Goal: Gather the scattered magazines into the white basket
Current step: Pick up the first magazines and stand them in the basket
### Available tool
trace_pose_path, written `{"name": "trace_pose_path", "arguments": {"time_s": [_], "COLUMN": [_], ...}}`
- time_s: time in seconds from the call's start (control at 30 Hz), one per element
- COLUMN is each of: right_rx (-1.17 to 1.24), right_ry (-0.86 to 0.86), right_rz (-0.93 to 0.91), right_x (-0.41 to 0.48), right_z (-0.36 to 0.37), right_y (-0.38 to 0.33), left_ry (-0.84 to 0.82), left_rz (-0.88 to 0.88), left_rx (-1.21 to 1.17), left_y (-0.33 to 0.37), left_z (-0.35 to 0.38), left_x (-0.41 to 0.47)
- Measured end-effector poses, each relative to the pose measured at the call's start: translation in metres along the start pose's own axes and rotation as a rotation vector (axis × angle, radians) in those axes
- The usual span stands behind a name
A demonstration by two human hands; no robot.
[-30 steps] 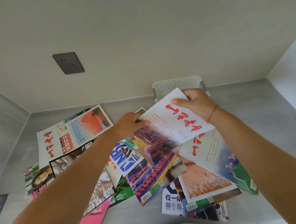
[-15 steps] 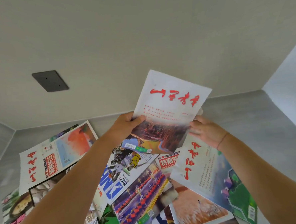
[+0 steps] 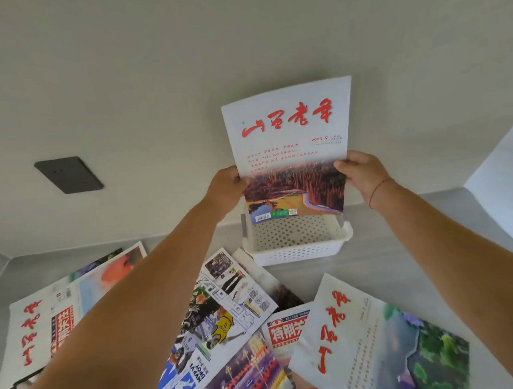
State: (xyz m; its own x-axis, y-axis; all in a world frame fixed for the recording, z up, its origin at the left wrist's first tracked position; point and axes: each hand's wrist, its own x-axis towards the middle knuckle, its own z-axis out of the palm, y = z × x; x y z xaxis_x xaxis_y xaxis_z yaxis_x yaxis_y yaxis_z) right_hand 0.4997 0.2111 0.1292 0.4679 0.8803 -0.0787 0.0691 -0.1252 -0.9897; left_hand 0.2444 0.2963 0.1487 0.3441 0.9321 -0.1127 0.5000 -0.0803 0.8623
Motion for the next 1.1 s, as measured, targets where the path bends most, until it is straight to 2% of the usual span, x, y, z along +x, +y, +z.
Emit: {"name": "trace_pose_path", "arguments": {"time_s": [0.13,0.27,0.6,1.03,1.1], "right_rx": [-0.163,-0.213,-0.350,-0.456,-0.414], "right_ry": [0.041,0.055,0.092,0.086,0.107], "right_rz": [0.086,0.171,0.172,0.160,0.160], "right_x": [0.020,0.031,0.047,0.043,0.037], "right_z": [0.002,0.007,0.022,0.022,0.023], "right_y": [0.027,0.051,0.060,0.065,0.068], "left_ry": [0.068,0.140,0.234,0.259,0.266], "left_rz": [-0.047,-0.117,-0.243,-0.209,-0.207], "left_rx": [0.020,-0.023,-0.136,-0.041,-0.048], "left_y": [-0.015,-0.037,-0.062,-0.076,-0.081], "left_z": [0.011,0.029,0.047,0.050,0.044], "left_x": [0.019,0.030,0.043,0.043,0.034]}}
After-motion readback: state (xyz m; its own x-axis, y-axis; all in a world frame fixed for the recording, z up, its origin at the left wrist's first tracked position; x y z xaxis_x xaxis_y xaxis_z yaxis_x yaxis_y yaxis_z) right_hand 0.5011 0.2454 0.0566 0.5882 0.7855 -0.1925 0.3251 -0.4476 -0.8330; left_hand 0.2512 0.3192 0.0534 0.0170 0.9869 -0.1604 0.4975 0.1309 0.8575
